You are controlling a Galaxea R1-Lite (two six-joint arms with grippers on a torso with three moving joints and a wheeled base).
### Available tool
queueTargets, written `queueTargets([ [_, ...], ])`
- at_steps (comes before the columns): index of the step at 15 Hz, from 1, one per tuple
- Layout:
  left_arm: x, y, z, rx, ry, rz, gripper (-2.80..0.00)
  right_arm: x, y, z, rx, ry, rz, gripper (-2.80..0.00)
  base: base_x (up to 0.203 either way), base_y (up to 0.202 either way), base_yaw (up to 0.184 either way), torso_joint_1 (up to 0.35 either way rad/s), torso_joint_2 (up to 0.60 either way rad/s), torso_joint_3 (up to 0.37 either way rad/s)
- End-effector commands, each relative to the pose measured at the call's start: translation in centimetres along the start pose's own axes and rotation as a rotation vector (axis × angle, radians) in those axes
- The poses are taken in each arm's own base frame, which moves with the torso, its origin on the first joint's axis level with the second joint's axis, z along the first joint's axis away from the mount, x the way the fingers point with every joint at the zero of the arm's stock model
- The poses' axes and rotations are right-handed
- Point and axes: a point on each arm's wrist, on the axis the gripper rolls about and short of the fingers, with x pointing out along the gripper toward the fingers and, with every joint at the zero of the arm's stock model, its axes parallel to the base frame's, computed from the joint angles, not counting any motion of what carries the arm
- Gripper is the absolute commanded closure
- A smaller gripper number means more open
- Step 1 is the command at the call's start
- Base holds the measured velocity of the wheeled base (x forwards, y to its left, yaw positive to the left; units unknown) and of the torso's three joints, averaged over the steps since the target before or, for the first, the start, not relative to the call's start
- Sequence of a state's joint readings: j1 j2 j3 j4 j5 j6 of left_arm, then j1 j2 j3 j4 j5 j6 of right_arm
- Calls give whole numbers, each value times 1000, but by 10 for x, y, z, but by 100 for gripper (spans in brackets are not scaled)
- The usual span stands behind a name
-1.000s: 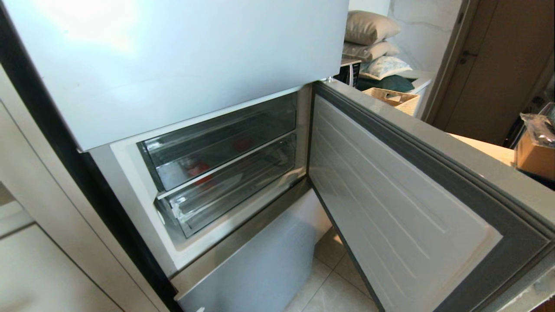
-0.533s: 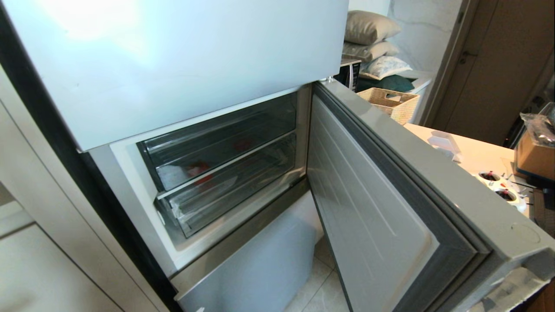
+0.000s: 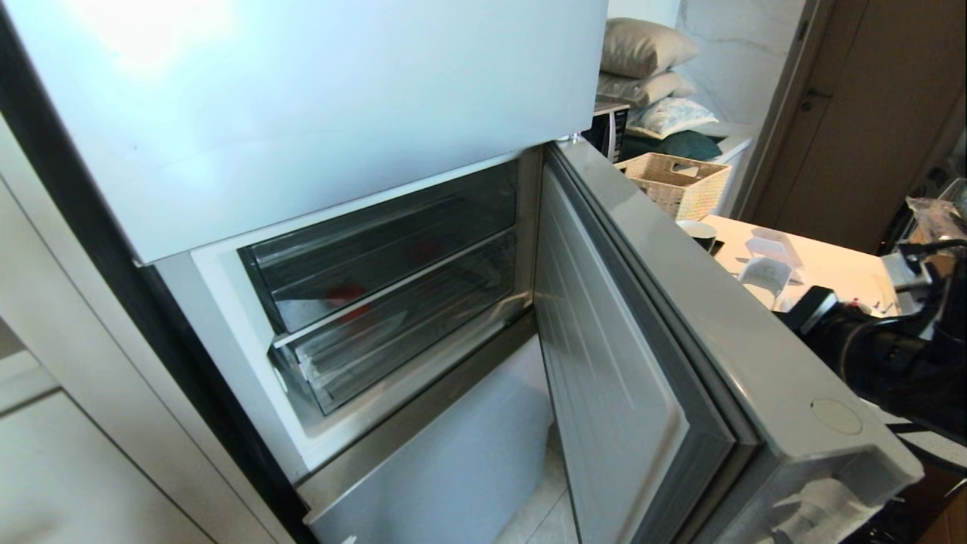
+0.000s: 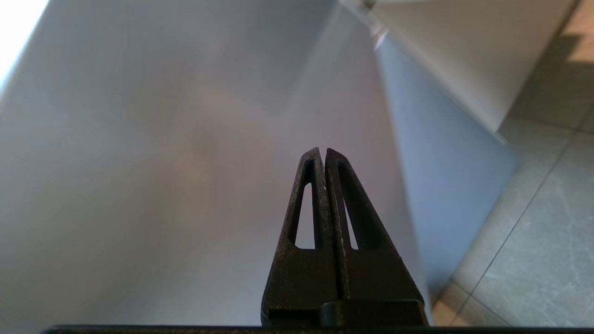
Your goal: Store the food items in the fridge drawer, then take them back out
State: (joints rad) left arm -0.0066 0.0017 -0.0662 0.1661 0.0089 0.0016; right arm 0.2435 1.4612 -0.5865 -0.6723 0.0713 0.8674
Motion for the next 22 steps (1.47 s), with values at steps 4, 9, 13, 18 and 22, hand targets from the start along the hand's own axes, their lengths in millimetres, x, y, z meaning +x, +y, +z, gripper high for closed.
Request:
queueTargets([
  [4,0,0,0,0,1,1,0,69,26,-46,-111,185,77,0,0,0,0,0,0,0],
  [9,0,0,0,0,1,0,0,134,70,-82,-236,213,379,0,0,0,0,0,0,0],
  [13,0,0,0,0,1,1,0,117,77,-84,-240,387,732,0,0,0,0,0,0,0],
  [18,0,0,0,0,1,-1,0,43,64,-63,-247,311,804,0,0,0,0,0,0,0],
  [22,0,0,0,0,1,-1,0,-10,58,-51,-333,243,833,0,0,0,0,0,0,0],
])
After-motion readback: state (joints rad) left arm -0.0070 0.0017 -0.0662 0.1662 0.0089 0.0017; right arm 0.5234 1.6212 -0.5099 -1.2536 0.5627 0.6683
